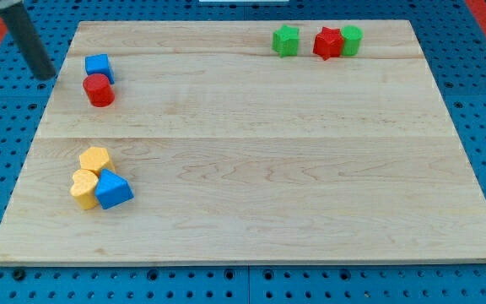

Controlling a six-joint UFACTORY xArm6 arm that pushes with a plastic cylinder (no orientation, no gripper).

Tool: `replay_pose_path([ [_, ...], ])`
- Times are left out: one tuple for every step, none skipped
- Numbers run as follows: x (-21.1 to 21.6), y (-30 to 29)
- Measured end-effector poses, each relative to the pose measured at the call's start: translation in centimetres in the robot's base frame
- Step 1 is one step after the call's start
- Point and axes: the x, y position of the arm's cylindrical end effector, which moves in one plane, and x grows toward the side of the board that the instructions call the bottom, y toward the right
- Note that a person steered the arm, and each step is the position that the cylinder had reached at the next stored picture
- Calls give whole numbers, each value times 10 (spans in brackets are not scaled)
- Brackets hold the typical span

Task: Push the blue cube red circle into the yellow blocks

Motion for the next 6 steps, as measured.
replay_pose_path([
  [-35, 38],
  [-11, 72],
  [23, 80],
  [29, 96],
  [68, 96],
  [98, 91],
])
